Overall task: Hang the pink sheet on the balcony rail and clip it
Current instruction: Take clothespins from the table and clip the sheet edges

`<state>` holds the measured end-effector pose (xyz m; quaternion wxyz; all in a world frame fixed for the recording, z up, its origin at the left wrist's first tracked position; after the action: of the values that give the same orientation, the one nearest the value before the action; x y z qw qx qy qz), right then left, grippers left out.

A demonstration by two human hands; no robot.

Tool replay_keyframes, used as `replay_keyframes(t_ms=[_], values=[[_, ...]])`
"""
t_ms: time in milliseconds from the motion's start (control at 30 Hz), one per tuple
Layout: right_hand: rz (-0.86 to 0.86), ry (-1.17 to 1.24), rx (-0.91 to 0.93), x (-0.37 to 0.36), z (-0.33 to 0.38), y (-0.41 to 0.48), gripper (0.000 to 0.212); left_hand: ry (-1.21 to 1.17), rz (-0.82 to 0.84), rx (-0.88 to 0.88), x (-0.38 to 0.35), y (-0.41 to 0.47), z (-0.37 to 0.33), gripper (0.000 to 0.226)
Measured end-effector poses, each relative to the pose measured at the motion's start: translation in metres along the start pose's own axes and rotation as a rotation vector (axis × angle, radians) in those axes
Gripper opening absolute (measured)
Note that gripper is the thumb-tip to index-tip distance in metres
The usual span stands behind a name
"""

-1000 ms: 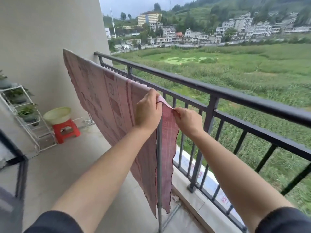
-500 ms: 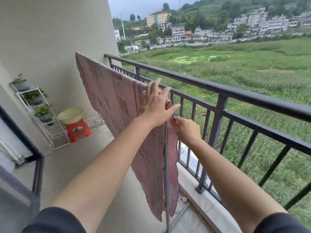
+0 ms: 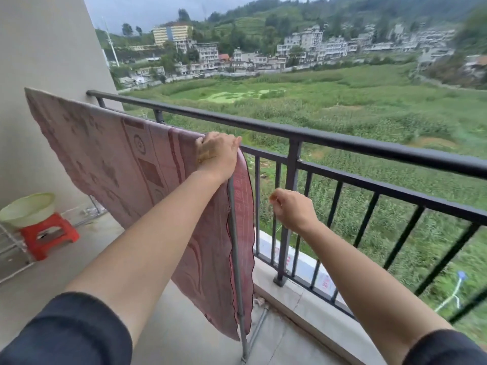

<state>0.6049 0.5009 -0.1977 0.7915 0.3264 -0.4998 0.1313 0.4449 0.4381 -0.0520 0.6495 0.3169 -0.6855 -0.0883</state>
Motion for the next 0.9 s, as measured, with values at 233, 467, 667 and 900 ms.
replay_keyframes(t_ms=[233,467,667,900], values=[[0.166,-0.105,-0.277,-0.023,-0.076,-0.110,0.012,0.193,0.195,0.039,-0.019,0.015,-0.017,0.034],[0.127,-0.236,-0.454,0.001,-0.106,-0.212,0.023,-0.177,0.049,-0.413,-0.035,-0.057,-0.130,0.050],[-0.050,-0.234,-0.755,0.055,-0.157,-0.364,0.040,-0.431,0.171,-0.697,-0.095,-0.211,-0.256,0.054],[-0.121,-0.236,-1.335,0.098,-0.208,-0.624,0.057,-0.346,0.572,-0.986,-0.162,-0.414,-0.386,0.063]])
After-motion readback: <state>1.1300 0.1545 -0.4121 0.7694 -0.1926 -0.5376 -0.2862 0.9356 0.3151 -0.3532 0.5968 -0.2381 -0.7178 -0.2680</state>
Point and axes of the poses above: each hand's wrist, its own y-axis towards the middle knuckle, its own x-axis out of the back of the hand, z = x × y, the point moved 10 cm from there along y, towards the middle knuckle, and after that the axes turned 1 degree about x, right-handed, at the moved point
